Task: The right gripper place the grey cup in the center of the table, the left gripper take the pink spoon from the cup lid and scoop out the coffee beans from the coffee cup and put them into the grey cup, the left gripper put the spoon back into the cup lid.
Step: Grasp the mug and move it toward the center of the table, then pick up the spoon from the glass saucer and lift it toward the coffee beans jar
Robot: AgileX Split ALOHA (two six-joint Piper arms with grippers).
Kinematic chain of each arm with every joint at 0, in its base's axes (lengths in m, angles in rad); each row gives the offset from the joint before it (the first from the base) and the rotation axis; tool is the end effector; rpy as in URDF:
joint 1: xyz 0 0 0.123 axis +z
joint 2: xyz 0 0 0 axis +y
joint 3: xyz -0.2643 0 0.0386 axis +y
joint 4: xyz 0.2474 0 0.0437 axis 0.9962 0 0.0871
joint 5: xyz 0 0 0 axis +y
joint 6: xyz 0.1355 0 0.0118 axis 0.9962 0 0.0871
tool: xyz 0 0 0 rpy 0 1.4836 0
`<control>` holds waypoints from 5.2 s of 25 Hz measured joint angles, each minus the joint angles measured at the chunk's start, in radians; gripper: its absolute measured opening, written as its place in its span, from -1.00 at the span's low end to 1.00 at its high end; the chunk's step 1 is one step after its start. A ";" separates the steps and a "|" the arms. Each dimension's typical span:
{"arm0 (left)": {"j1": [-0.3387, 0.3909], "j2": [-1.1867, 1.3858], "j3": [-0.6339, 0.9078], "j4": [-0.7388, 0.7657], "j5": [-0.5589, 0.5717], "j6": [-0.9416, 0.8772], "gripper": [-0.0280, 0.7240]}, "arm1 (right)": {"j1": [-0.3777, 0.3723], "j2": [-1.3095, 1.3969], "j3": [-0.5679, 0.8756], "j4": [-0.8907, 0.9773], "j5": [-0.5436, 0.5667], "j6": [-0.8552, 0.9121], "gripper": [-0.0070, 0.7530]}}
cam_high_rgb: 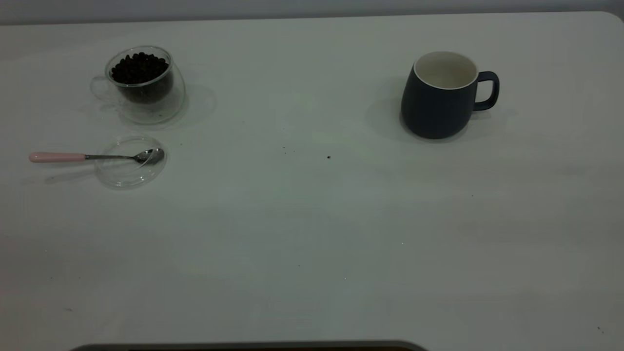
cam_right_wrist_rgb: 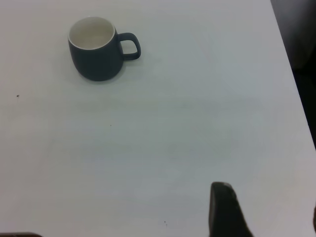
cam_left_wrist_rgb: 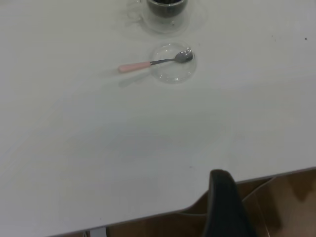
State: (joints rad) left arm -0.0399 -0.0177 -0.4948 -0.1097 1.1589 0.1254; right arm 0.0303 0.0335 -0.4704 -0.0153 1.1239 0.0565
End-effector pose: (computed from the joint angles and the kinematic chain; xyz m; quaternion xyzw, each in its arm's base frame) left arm 0.0435 -0.0154 0.2447 0.0772 0.8701 -0.0339 0.4857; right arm 0.0551 -0.0002 0.2379 0.0119 0.8843 0.0126 0.4665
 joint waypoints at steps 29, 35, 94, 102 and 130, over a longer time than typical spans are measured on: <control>0.000 0.000 0.000 0.000 0.000 0.000 0.39 | 0.000 0.000 0.000 0.000 0.000 0.000 0.21; 0.000 0.000 0.000 0.000 0.000 0.000 0.39 | 0.000 0.000 0.000 0.000 0.000 0.000 0.21; 0.000 0.000 0.000 0.000 0.000 0.000 0.39 | 0.028 2.349 -0.970 0.829 -0.693 -2.171 0.57; 0.000 0.000 0.000 -0.001 0.000 0.000 0.39 | 0.146 2.376 -0.984 0.926 -0.718 -2.171 0.57; 0.000 0.000 0.000 -0.001 0.000 0.000 0.39 | 0.221 1.881 -0.716 0.780 -0.616 -1.105 0.42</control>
State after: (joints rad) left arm -0.0399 -0.0177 -0.4948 -0.1106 1.1589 0.1254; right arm 0.2511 1.9140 -1.1867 0.7647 0.5078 -1.0485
